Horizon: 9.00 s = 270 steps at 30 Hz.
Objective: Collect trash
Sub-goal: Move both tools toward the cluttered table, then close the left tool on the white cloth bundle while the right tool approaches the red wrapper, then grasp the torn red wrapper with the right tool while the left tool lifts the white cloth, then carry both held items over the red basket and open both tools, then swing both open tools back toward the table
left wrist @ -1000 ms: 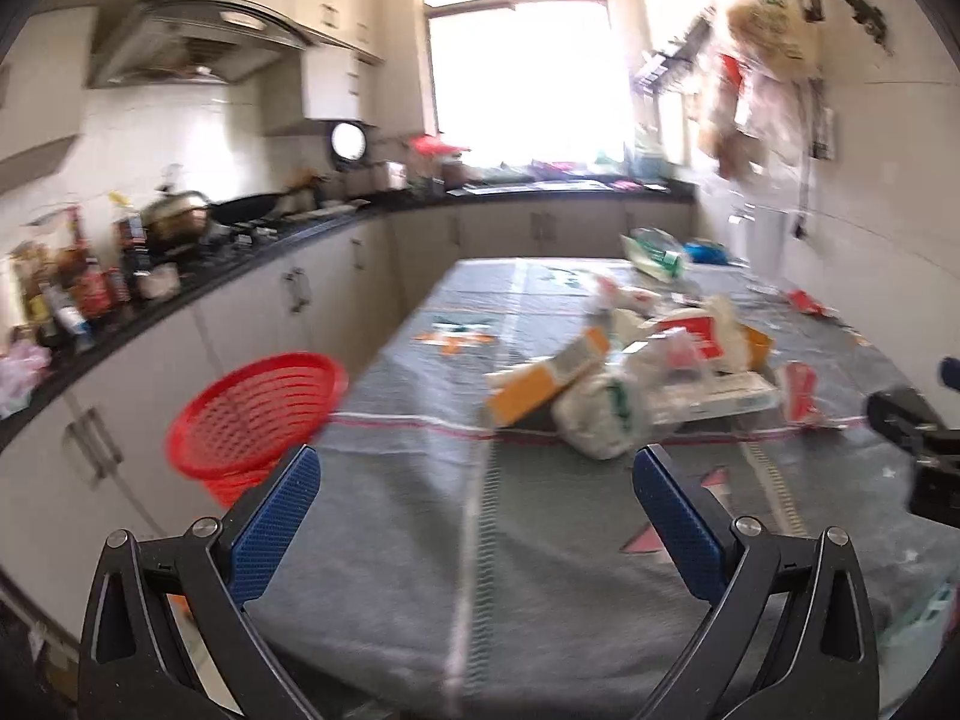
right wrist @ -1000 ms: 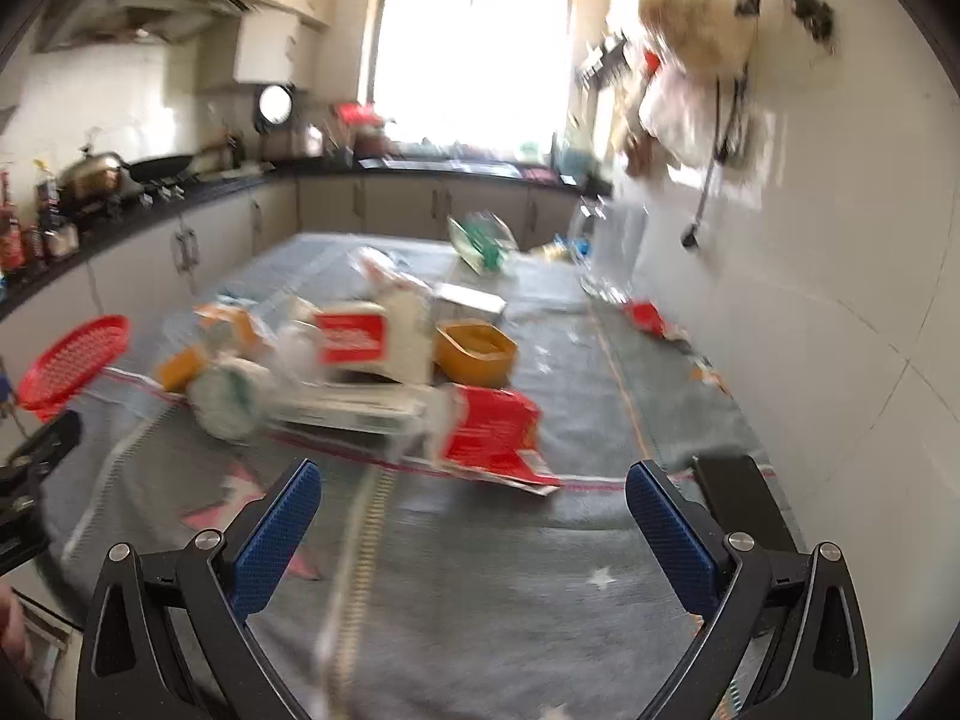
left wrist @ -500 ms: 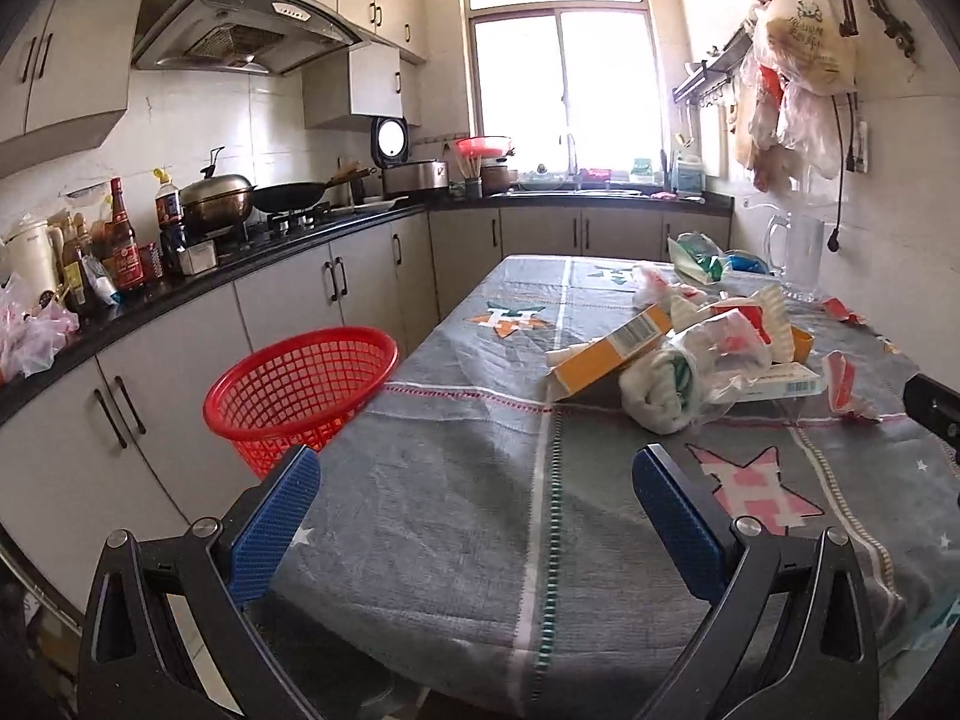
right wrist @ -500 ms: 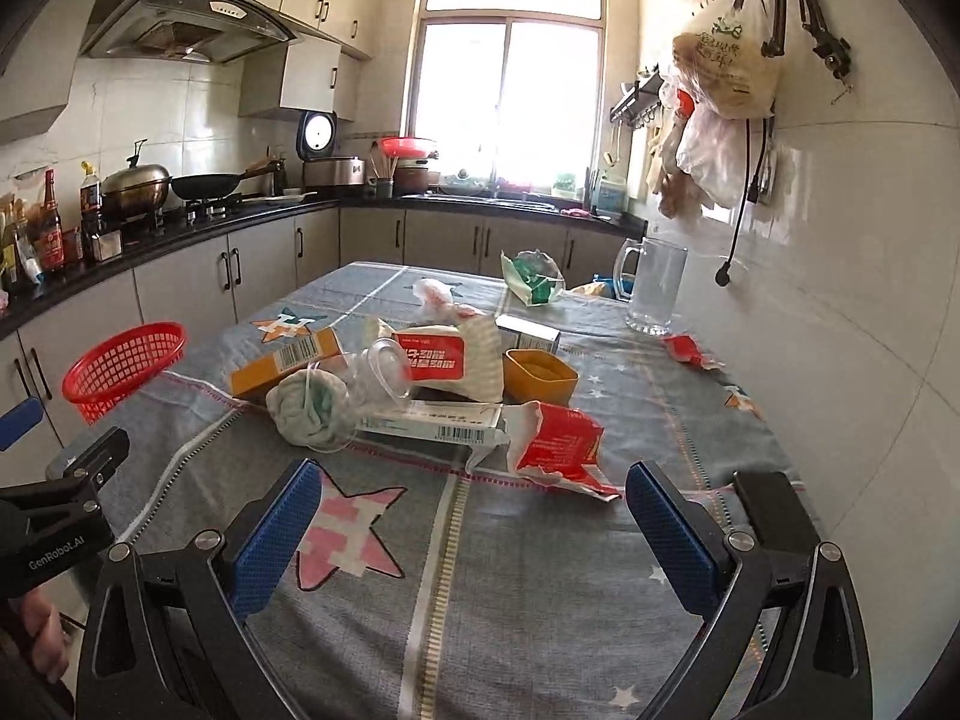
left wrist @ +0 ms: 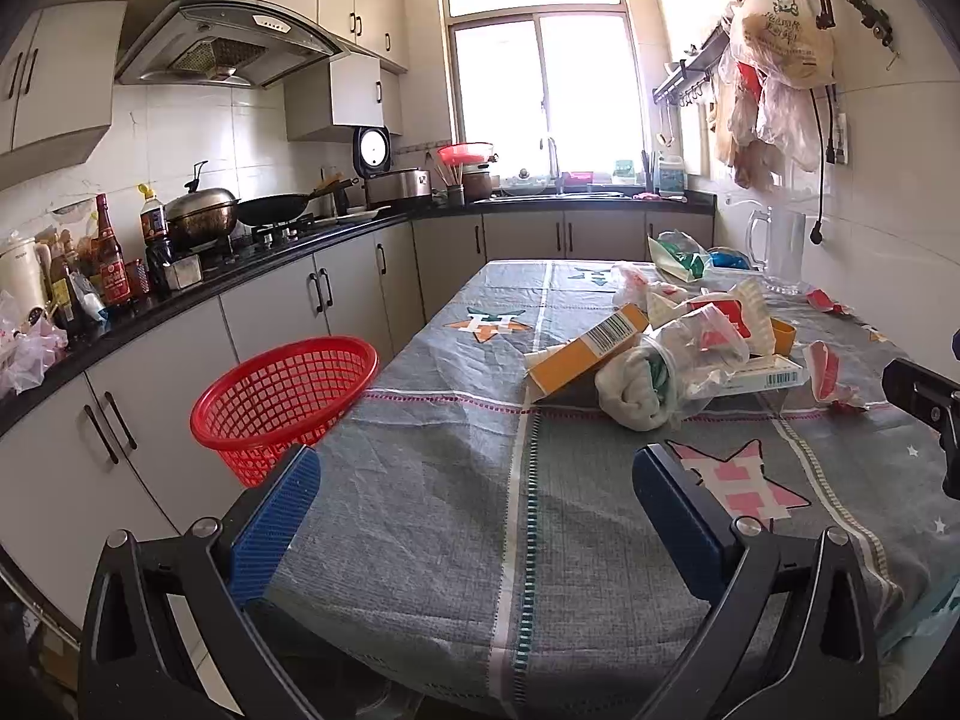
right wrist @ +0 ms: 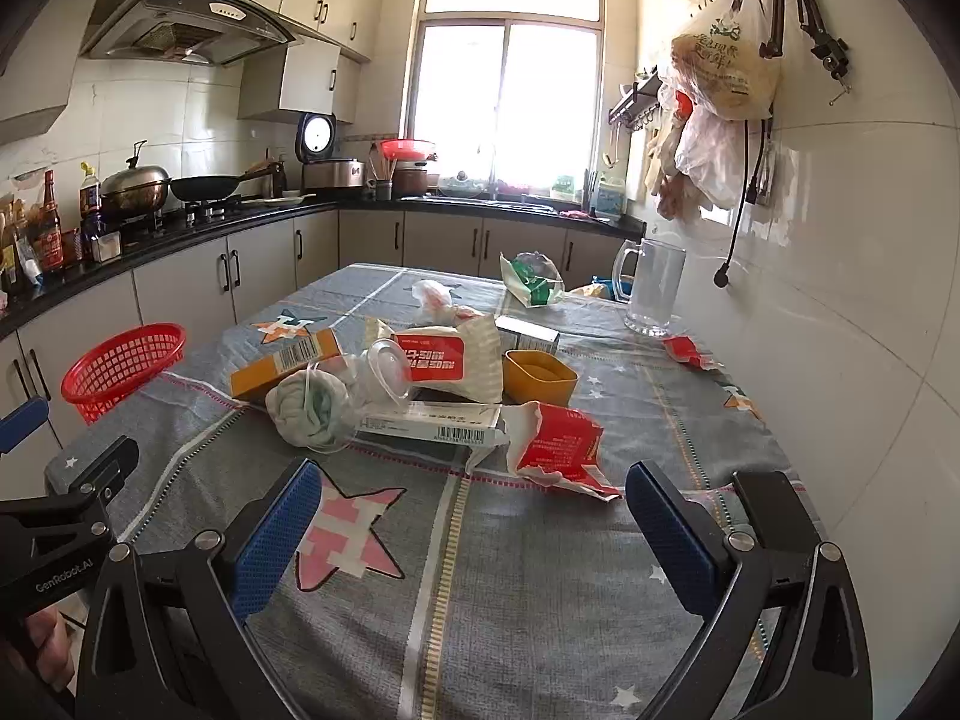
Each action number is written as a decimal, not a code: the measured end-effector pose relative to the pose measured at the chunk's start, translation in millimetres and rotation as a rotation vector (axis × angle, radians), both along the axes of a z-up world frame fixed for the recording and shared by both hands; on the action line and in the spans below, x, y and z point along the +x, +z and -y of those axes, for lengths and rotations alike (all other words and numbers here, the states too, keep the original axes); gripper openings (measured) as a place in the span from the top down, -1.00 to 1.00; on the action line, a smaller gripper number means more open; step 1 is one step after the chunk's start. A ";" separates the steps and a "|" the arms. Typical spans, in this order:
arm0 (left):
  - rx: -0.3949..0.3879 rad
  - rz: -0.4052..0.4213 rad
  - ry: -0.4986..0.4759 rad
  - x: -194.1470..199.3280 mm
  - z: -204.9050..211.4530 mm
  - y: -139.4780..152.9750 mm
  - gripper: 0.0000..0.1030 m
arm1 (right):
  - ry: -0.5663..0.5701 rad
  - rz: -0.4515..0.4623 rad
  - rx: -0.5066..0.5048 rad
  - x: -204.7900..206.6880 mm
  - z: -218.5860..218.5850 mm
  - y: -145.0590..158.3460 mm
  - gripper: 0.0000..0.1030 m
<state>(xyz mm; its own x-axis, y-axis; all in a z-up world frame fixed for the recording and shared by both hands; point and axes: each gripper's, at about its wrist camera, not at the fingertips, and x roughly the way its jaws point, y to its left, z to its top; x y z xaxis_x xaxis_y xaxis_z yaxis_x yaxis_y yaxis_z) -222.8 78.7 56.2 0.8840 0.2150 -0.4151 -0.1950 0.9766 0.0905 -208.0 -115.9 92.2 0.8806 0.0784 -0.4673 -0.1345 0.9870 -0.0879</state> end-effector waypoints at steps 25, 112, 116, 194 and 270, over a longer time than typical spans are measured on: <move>0.001 0.001 0.001 -1.9 -4.9 -3.7 -1.00 | 0.052 -0.012 -0.041 -1.0 -16.8 -12.1 -1.00; -0.037 -0.403 -0.373 220.1 -2.4 -21.2 0.99 | 0.104 -0.488 0.330 183.9 104.0 -52.8 -0.75; -0.026 -0.409 -0.379 220.7 -3.2 -22.7 0.94 | 0.108 -0.507 0.322 190.7 102.1 -61.0 -0.75; -0.162 -0.200 -0.446 136.2 -22.6 29.5 0.38 | 0.321 -0.334 0.505 145.4 21.3 23.6 0.63; -0.435 -0.304 -0.377 132.4 -50.6 10.9 -0.20 | 0.429 -0.310 0.648 149.6 8.7 -3.9 0.21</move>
<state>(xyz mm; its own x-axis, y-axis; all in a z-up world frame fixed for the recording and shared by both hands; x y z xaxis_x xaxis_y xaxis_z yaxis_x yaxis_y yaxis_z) -90.5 129.4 67.1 0.6956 -0.3316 -0.6374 0.1406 0.9328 -0.3318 -58.5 -124.6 88.3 0.5522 0.7138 -0.4308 -0.4345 0.6874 0.5820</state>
